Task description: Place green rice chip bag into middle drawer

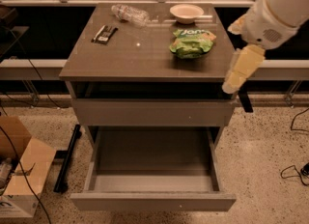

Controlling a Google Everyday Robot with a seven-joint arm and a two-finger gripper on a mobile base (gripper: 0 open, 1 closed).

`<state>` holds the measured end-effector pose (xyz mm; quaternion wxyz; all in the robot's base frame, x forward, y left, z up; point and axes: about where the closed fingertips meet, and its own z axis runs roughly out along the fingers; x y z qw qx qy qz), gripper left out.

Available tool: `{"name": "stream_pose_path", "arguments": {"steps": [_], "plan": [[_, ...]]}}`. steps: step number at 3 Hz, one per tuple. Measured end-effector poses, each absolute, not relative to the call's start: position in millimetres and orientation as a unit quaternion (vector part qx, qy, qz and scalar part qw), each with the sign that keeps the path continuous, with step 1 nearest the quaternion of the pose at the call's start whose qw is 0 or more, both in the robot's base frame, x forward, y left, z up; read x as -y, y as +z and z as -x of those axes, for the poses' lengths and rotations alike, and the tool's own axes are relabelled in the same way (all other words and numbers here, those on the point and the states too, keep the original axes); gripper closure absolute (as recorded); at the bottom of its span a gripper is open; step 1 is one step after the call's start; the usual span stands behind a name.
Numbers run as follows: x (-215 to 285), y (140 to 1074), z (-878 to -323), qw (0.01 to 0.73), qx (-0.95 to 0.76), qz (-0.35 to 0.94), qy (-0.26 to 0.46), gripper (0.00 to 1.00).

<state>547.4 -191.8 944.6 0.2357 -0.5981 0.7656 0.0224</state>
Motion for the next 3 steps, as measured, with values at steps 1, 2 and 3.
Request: {"name": "stream_pose_path", "arguments": {"steps": [1,2,3], "plan": [[190.6,940.0,-556.0,0.238,-0.767,0.596,0.026,0.0],[188.4,917.3,-573.7,0.242,-0.788,0.564,0.054,0.0],[177.5,897.8,-609.4,0.262,-0.8,0.537,0.053,0.0]]}}
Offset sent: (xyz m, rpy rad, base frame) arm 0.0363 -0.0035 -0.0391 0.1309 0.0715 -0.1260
